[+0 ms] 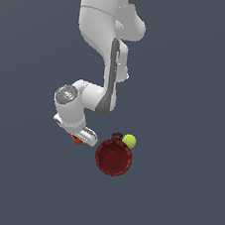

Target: Pick up a designated object from a clutter of objects.

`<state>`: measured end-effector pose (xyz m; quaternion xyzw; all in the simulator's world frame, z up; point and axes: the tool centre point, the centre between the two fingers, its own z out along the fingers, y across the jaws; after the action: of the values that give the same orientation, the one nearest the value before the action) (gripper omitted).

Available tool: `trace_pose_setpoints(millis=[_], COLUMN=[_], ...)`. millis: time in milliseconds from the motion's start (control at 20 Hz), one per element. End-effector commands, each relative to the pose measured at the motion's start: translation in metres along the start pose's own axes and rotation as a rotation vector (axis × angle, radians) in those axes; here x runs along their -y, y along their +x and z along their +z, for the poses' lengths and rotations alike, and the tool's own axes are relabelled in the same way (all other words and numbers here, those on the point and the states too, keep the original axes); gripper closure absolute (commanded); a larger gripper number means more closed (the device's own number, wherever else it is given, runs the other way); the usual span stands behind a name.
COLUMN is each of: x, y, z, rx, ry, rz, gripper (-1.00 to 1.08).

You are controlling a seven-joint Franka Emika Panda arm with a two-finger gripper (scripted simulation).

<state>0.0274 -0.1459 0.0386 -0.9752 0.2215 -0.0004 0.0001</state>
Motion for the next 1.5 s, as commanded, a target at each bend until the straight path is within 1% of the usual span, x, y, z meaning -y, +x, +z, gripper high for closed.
trace_pose_setpoints(millis=[0, 350, 650, 900, 1450], x=[0.0, 0.012, 0.037, 0.069, 0.153], y=[0.0, -0.006, -0.02, -0.036, -0.079], z=[0.0, -0.015, -0.046, -0.087, -0.194], rx=[0.0, 0.0, 0.0, 0.0, -0.001], ry=[0.0, 0.0, 0.0, 0.0, -0.003], rz=[0.0, 0.0, 0.0, 0.0, 0.001], gripper=[1.08, 1.08, 1.08, 1.08, 1.08])
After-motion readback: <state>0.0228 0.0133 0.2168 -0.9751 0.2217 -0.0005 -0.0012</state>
